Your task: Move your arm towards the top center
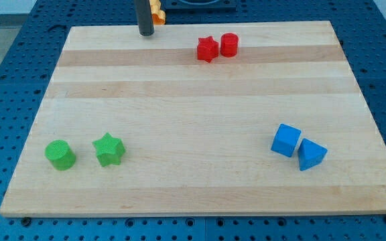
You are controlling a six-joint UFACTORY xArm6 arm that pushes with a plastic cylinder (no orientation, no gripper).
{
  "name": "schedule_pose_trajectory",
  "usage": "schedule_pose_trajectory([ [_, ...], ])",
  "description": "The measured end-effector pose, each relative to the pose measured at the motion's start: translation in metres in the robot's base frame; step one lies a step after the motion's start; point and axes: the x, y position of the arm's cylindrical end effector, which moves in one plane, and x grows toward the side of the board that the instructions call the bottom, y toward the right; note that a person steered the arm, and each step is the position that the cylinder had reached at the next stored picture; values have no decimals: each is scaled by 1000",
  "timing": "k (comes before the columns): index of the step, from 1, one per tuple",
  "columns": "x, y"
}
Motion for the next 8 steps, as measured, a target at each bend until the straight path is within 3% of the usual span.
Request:
schedule_pose_trajectory([
  [2,-18,170],
  [3,-17,214],
  [5,-17,219],
  [8,-18,136],
])
